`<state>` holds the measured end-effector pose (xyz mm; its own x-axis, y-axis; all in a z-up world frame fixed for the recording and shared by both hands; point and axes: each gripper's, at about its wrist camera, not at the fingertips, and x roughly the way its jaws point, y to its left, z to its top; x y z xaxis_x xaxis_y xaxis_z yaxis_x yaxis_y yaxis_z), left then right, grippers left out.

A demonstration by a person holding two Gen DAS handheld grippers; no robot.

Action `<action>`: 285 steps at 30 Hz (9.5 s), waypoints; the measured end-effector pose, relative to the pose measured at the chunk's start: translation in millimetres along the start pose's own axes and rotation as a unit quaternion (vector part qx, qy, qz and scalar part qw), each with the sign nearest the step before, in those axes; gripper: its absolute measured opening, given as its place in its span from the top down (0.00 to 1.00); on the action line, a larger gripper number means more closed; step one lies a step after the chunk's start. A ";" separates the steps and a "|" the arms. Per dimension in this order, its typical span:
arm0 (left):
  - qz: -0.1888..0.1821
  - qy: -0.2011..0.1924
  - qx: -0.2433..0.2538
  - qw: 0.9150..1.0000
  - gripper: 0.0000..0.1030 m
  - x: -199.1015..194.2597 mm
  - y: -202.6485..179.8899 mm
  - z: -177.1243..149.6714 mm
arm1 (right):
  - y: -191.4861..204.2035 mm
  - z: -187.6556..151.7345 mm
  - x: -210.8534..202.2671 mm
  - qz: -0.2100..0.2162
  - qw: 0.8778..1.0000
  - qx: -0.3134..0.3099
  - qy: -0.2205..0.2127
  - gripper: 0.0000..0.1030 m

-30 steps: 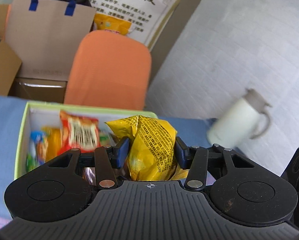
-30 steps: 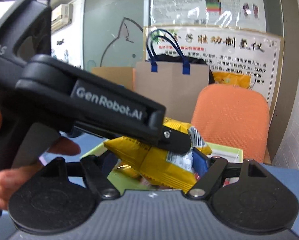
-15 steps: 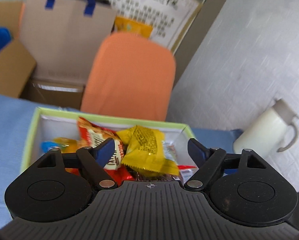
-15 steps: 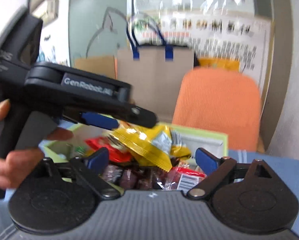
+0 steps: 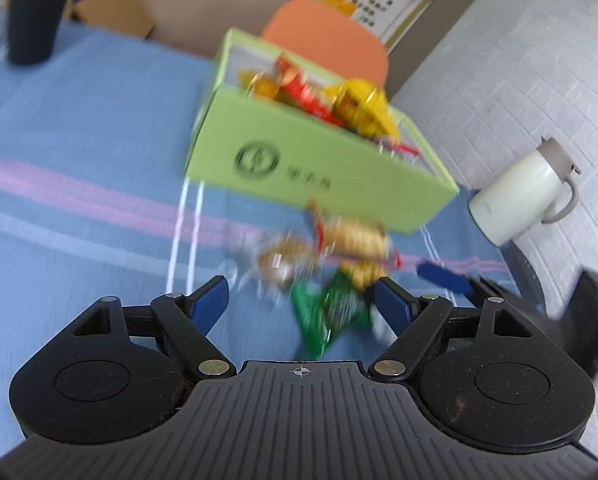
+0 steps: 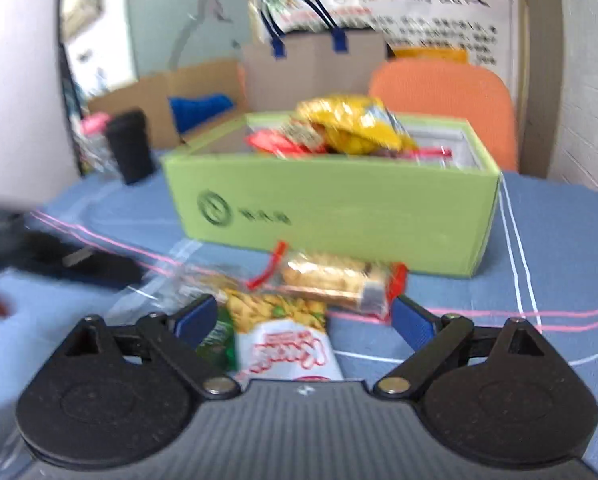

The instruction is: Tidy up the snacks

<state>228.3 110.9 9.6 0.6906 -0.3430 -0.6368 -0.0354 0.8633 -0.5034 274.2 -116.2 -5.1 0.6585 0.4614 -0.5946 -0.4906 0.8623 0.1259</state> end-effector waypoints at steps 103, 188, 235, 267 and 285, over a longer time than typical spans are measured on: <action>-0.054 -0.034 0.060 0.996 0.78 19.4 -67.0 110.1 | 58.6 114.0 1.9 0.019 0.990 -0.121 -0.073 0.31; -0.025 0.038 -0.002 0.999 0.73 -6.6 -33.4 -33.0 | 33.5 -60.2 -86.9 -0.031 0.998 0.032 -0.035 0.10; -0.048 0.017 0.113 0.992 0.97 133.9 -139.5 143.1 | -57.9 120.5 19.4 -0.024 0.996 -0.058 -0.070 0.48; -0.021 -0.050 -0.003 0.999 0.30 -17.9 1.8 23.2 | 3.5 29.1 25.0 0.082 0.992 -0.069 0.064 0.09; -0.063 0.088 0.082 0.991 0.37 66.4 -61.4 10.4 | 44.5 -20.3 -31.5 0.015 0.999 -0.034 0.032 0.03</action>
<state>283.9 39.0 4.3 0.5440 -0.4990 -0.6746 0.1716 0.8531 -0.4928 220.1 -96.7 3.1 0.6061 0.4717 -0.6404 -0.5489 0.8308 0.0925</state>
